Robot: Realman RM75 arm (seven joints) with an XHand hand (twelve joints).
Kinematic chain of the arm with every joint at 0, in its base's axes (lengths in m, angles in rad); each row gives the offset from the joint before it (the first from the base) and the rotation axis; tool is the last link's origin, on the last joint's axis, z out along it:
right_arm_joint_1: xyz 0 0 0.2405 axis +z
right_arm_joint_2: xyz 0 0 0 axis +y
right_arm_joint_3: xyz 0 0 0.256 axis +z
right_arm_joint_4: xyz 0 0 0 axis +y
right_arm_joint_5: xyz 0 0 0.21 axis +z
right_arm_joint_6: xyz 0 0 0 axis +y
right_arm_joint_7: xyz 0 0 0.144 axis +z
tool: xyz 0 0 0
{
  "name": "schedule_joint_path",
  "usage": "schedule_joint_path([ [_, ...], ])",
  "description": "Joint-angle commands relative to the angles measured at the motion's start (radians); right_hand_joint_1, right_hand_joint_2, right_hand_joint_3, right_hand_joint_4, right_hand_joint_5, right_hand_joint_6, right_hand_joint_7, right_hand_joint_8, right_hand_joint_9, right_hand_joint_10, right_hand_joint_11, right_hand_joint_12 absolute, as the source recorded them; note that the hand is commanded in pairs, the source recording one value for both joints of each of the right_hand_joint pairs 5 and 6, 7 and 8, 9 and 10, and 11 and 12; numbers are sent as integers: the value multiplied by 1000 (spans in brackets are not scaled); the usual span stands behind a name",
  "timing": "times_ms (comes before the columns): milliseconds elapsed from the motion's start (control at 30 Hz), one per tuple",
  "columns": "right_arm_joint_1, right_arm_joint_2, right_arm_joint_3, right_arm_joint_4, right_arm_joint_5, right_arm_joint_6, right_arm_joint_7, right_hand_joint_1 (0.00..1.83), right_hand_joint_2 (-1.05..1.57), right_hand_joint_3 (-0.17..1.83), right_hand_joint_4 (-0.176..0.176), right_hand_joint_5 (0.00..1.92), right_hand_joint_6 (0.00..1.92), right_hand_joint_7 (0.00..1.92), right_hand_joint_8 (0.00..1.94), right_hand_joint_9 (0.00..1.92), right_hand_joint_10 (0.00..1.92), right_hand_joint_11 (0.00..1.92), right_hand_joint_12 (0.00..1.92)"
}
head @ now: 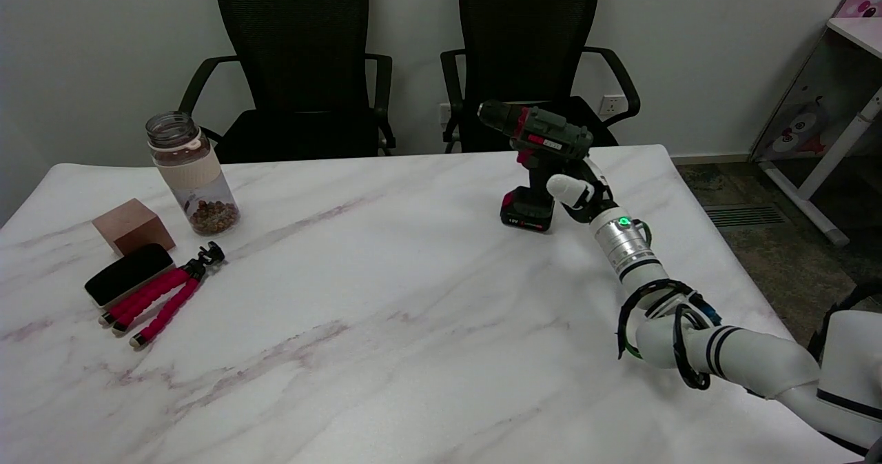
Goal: Pick up the power screwdriver.
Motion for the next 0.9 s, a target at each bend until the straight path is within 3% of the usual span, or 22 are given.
schedule_joint_path([
  [33, 39, -40, -8, 38, -16, -30, -5, 913, -458, 704, 154, 185, 185, 185, 185, 322, 322, 277, 277],
  [133, 39, -40, -4, 42, -10, -30, -5, 927, -313, 571, 153, 190, 190, 190, 190, 351, 351, 405, 405],
  [300, 39, -40, -1, 54, -7, -36, -5, 1021, -54, 638, 141, 287, 287, 287, 287, 523, 523, 945, 945],
  [633, 49, -40, 2, 62, -3, -60, -5, 1089, 422, 913, 123, 631, 631, 631, 631, 961, 961, 1186, 1186],
  [900, 71, -41, 2, 59, -7, -51, -5, 1100, 421, 1046, 123, 686, 686, 686, 686, 1054, 1054, 1333, 1333],
])
